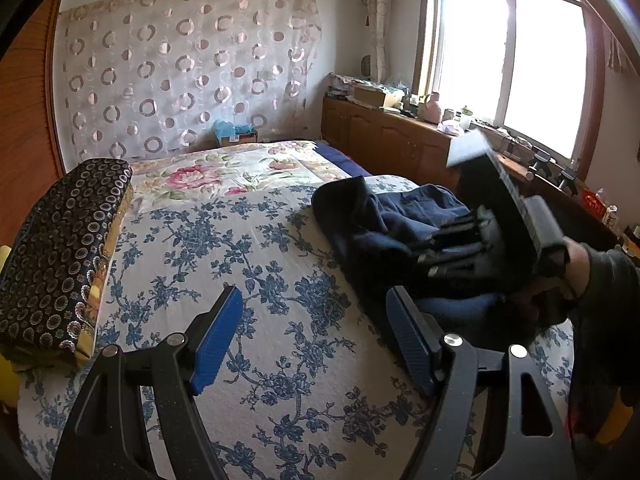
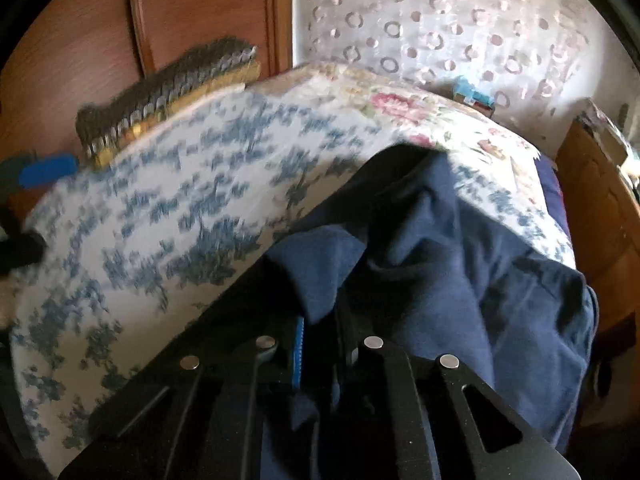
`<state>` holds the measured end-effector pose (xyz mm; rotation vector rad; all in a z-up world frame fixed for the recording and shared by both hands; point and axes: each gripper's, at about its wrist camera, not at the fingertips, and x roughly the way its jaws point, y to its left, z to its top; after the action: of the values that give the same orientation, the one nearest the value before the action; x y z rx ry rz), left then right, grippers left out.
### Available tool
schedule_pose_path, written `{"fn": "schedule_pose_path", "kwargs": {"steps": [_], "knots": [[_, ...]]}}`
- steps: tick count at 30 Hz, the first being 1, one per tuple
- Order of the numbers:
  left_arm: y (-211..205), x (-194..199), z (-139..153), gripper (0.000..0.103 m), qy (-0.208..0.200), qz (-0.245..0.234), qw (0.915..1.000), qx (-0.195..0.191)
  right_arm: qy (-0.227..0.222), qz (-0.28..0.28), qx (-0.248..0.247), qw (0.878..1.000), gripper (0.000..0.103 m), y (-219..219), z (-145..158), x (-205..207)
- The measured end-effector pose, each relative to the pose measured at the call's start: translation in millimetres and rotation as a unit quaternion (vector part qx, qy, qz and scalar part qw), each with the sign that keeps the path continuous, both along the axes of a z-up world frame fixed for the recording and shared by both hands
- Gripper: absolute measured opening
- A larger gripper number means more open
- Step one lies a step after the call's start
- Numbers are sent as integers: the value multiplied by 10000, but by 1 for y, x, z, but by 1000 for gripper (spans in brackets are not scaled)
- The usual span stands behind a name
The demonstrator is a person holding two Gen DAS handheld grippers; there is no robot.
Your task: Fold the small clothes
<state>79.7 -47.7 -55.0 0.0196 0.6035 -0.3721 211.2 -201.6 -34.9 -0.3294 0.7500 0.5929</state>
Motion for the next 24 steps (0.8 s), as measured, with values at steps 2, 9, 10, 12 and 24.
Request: {"fn": "schedule_pose_path", "kwargs": {"steps": [2,9,10,12,24], "knots": [[-2,0,0,75,-3,-33,10000,5,-201,-151,131,9996,11,-12,13,0],[-5,-1,0,75,16,-118,9999,7,-527,-908,340,9939,11,-69,50,16],[-6,-1,0,75,22,-124,9999,4,-563,-1035,309,9926,11,-76,53,20],[-7,-1,-1,75,42,-149,9999,-4,-609,-1314,191,9893,11,-92,55,31],[-19,-3,-7,75,140,-296,9994,98,-488,-2619,-303,9634,11,-111,21,73]]}}
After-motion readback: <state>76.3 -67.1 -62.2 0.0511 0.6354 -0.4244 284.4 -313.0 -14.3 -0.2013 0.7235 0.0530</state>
